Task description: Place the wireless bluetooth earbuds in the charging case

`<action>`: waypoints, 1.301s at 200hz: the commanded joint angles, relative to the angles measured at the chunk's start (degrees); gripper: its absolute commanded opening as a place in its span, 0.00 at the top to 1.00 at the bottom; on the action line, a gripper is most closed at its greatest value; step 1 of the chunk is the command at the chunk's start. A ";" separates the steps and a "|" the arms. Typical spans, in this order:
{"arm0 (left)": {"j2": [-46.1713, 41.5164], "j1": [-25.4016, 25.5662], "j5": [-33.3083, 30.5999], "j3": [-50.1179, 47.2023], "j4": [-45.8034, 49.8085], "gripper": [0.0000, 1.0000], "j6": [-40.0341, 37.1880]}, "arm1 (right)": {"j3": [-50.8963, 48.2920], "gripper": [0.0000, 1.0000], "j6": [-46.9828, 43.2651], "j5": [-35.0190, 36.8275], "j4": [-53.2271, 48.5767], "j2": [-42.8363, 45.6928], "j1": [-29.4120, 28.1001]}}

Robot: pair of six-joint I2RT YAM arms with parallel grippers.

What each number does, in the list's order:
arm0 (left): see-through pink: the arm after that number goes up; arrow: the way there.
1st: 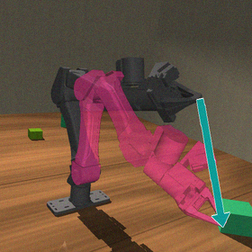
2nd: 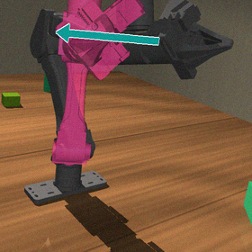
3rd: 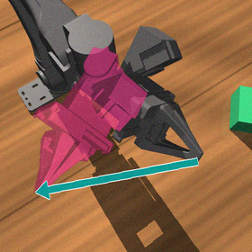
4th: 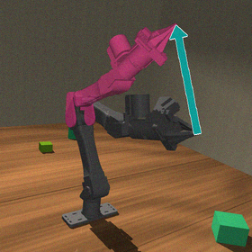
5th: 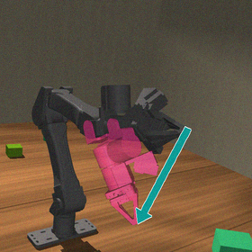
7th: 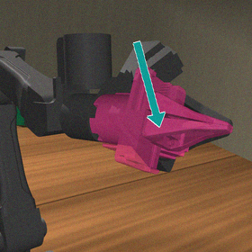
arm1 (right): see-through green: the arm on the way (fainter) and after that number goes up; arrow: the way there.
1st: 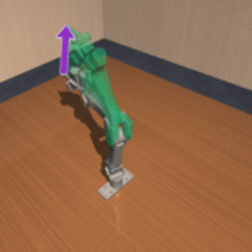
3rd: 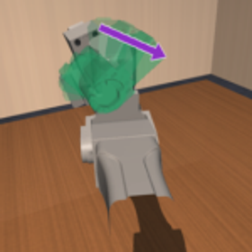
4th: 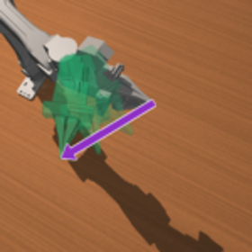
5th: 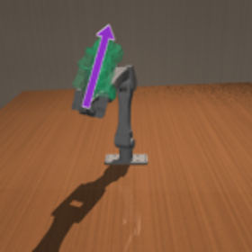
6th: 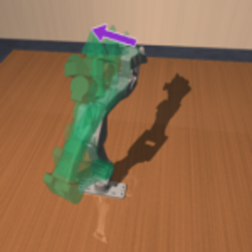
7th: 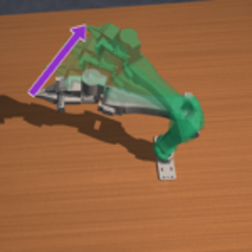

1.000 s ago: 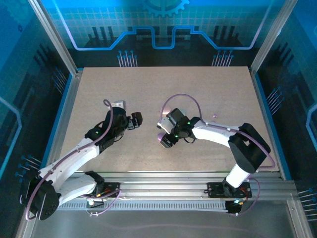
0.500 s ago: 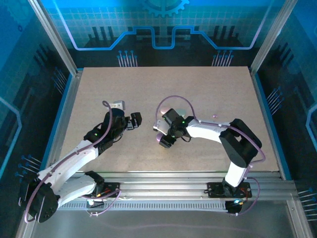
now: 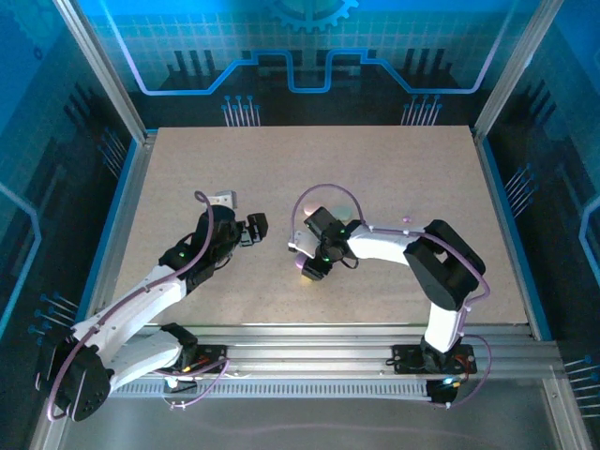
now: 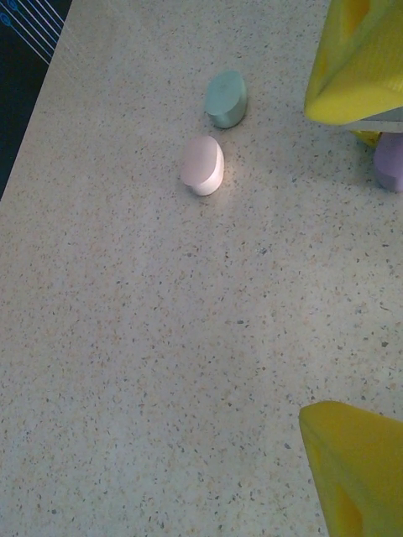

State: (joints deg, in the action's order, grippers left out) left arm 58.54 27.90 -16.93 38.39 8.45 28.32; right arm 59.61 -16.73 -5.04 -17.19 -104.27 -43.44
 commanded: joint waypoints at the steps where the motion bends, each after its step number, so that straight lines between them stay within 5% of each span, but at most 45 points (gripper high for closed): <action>1: -0.54 -0.46 -0.47 -0.53 -1.15 0.14 -0.88 | 0.25 0.55 -0.65 -1.99 0.70 0.92 -0.51; 46: -0.61 -0.44 4.48 -0.36 -4.67 0.15 -1.65 | -4.65 0.72 2.48 -2.70 5.04 13.89 0.15; 98: 1.80 -0.40 25.72 3.99 -13.46 0.17 -0.69 | -12.71 0.73 5.18 3.02 14.17 33.15 2.84; 150: 9.56 1.07 41.36 9.64 -17.67 0.23 0.91 | -14.52 0.73 5.55 2.96 18.65 38.51 4.24; 188: 13.26 3.81 43.03 12.51 -16.24 0.27 -0.91 | -14.57 0.73 5.47 2.05 20.32 39.19 4.32; 260: 17.33 4.83 44.08 13.09 -20.84 0.57 3.52 | -15.98 0.71 2.85 -1.56 22.24 40.94 4.24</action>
State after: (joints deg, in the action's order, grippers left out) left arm 74.61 32.36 25.28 49.47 -9.17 29.89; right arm 43.97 -12.19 -4.19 1.78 -65.01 -39.55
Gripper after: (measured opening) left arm 0.490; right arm 0.333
